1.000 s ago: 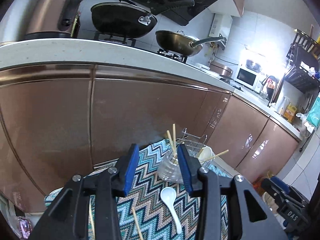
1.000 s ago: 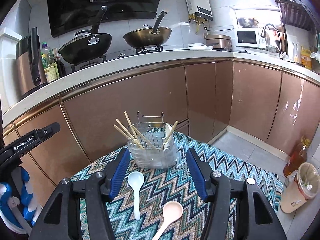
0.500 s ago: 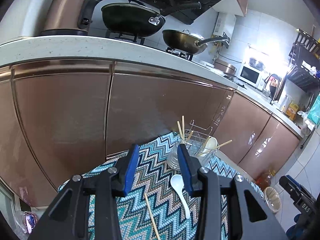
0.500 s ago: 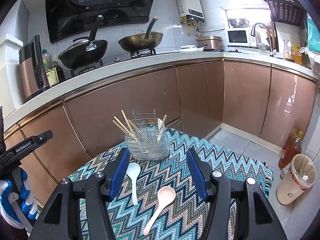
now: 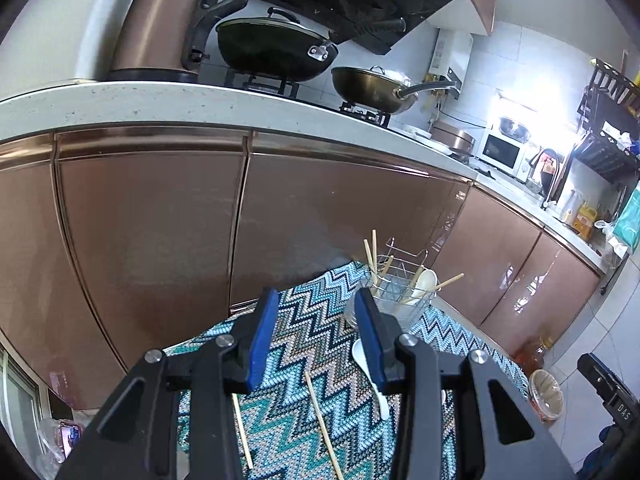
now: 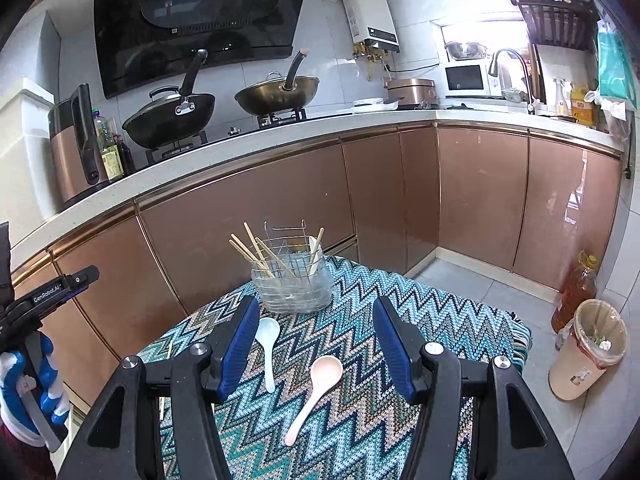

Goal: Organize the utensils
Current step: 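Raise both open tools from the basket and move them back over the cloth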

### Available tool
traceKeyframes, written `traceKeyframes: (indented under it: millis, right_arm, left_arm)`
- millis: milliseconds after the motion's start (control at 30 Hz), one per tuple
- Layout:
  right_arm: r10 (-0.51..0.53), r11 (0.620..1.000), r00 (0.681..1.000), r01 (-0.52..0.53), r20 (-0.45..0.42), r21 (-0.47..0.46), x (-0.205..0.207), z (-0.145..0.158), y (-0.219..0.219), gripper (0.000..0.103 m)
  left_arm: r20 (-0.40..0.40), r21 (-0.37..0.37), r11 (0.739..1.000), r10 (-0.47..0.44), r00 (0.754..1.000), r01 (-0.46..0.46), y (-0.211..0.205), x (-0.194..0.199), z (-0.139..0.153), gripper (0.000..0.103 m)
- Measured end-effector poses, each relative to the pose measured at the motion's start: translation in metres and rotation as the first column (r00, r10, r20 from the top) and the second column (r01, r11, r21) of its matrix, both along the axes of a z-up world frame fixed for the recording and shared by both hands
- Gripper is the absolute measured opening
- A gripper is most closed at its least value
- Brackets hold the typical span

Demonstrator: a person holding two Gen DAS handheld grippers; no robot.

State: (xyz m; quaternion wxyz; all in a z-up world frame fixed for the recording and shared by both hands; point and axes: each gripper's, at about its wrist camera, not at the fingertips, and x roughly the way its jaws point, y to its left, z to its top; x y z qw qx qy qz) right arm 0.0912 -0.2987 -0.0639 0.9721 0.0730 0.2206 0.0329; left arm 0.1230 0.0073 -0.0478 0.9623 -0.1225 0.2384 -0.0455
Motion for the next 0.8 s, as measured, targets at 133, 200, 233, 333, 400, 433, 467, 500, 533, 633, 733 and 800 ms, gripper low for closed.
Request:
traceKeyframes:
  millis: [133, 200, 233, 333, 400, 433, 467, 500, 533, 633, 733, 800]
  right_arm:
    - [0.007, 1.0, 1.0, -0.007, -0.007, -0.003, -0.001, -0.004, 0.0, 0.056]
    - [0.011, 1.0, 1.0, -0.011, -0.02, -0.004, 0.002, -0.01, 0.0, 0.056]
    - [0.013, 1.0, 1.0, -0.013, -0.027, -0.005, 0.003, -0.012, 0.0, 0.056]
    - [0.017, 1.0, 0.998, -0.017, -0.059, -0.011, 0.012, -0.024, -0.001, 0.057]
    - [0.017, 1.0, 0.996, -0.018, -0.086, -0.015, 0.02, -0.034, -0.001, 0.057]
    - [0.018, 1.0, 0.995, -0.019, -0.094, -0.015, 0.023, -0.037, -0.001, 0.057]
    - [0.022, 1.0, 0.995, -0.024, -0.101, -0.012, 0.026, -0.04, -0.002, 0.057]
    - [0.03, 1.0, 0.993, -0.03, -0.112, -0.002, 0.031, -0.047, -0.002, 0.057]
    - [0.036, 0.999, 0.993, -0.036, -0.116, 0.005, 0.034, -0.049, -0.003, 0.057]
    - [0.063, 0.998, 0.987, -0.061, -0.146, 0.019, 0.047, -0.064, -0.007, 0.056]
    - [0.102, 0.995, 0.975, -0.097, -0.197, 0.038, 0.065, -0.084, -0.012, 0.056]
    - [0.129, 0.991, 0.965, -0.121, -0.227, 0.052, 0.077, -0.098, -0.013, 0.056]
  left_arm:
    - [-0.017, 0.004, 1.0, 0.0, 1.0, 0.0, 0.002, 0.004, -0.003, 0.038]
    - [-0.03, 0.009, 1.0, -0.004, 1.0, 0.004, 0.003, 0.008, -0.007, 0.038]
    - [-0.038, 0.014, 1.0, -0.006, 0.999, 0.007, 0.004, 0.011, -0.01, 0.038]
    - [-0.066, 0.029, 0.999, -0.021, 0.998, 0.023, 0.005, 0.021, -0.02, 0.038]
    - [-0.083, 0.033, 0.999, -0.032, 0.996, 0.035, 0.005, 0.028, -0.028, 0.038]
    - [-0.091, 0.032, 0.999, -0.035, 0.995, 0.038, 0.005, 0.033, -0.033, 0.038]
    - [-0.1, 0.03, 0.999, -0.036, 0.994, 0.039, 0.005, 0.038, -0.037, 0.038]
    - [-0.112, 0.028, 0.999, -0.036, 0.993, 0.04, 0.004, 0.042, -0.041, 0.038]
    - [-0.129, 0.024, 0.999, -0.041, 0.991, 0.045, 0.003, 0.048, -0.046, 0.038]
    - [-0.177, 0.033, 0.997, -0.057, 0.983, 0.064, -0.003, 0.063, -0.063, 0.038]
    - [-0.242, 0.014, 0.996, -0.079, 0.967, 0.085, -0.006, 0.079, -0.079, 0.038]
    - [-0.308, -0.022, 0.995, -0.102, 0.946, 0.1, -0.005, 0.093, -0.094, 0.038]
